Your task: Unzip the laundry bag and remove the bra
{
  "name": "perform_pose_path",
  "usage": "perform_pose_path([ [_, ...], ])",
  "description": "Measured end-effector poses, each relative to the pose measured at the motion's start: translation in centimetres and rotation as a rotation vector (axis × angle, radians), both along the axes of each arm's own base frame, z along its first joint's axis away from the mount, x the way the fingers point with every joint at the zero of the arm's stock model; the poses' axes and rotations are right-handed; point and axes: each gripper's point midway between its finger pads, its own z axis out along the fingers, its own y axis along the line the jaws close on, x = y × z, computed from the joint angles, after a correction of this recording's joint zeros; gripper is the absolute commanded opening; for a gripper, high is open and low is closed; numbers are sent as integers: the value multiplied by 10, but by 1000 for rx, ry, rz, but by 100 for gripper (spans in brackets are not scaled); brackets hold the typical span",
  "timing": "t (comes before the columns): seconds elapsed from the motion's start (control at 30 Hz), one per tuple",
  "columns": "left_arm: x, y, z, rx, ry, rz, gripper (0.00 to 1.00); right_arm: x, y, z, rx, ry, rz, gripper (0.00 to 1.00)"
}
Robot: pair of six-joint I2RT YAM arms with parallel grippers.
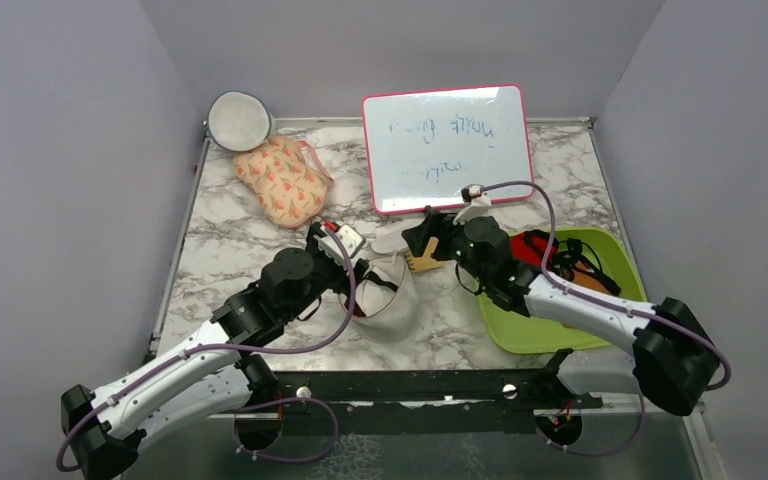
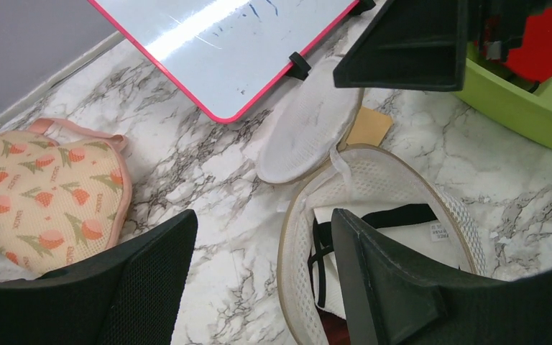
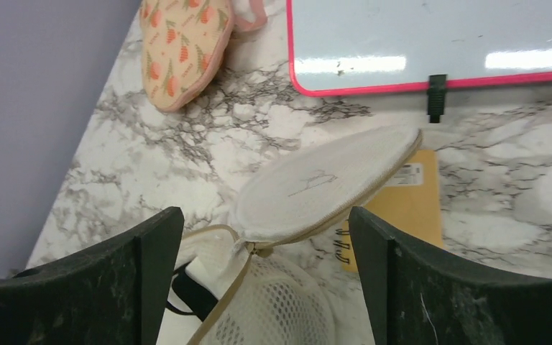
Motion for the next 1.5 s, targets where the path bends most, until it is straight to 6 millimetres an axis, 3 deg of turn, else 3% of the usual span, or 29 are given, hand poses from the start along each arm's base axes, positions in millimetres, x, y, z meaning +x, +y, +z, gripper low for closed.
perform_pose_path([
  [0.17,0,1,-2,7,6,4,62,-11,-19,18,-157,-34,36,79],
  [0.4,4,0,-16,44,37,23,63,-37,16,58,-233,-51,359,69],
  [0.5,6,1,-19,52,44,34,65,-55,33,45,-195,1,487,63],
  [0.7,9,7,-16,39,41,79,81,-94,55,-12,-92,208,673,47],
  [0.87,4,12,-11,-72,96,137,82,-121,60,-38,-66,315,738,45],
  [1.0,-8,10,-24,-227,245,200,76,-143,59,-48,-69,341,770,45],
  [1.2,-40,14,-86,-335,499,255,70,-162,55,-60,-72,375,791,45],
  [1.27,-49,17,-96,-362,553,271,59,-165,56,-63,-68,385,792,45],
  [1.5,-63,14,-99,-500,636,269,23,-169,62,-72,-69,415,792,48],
])
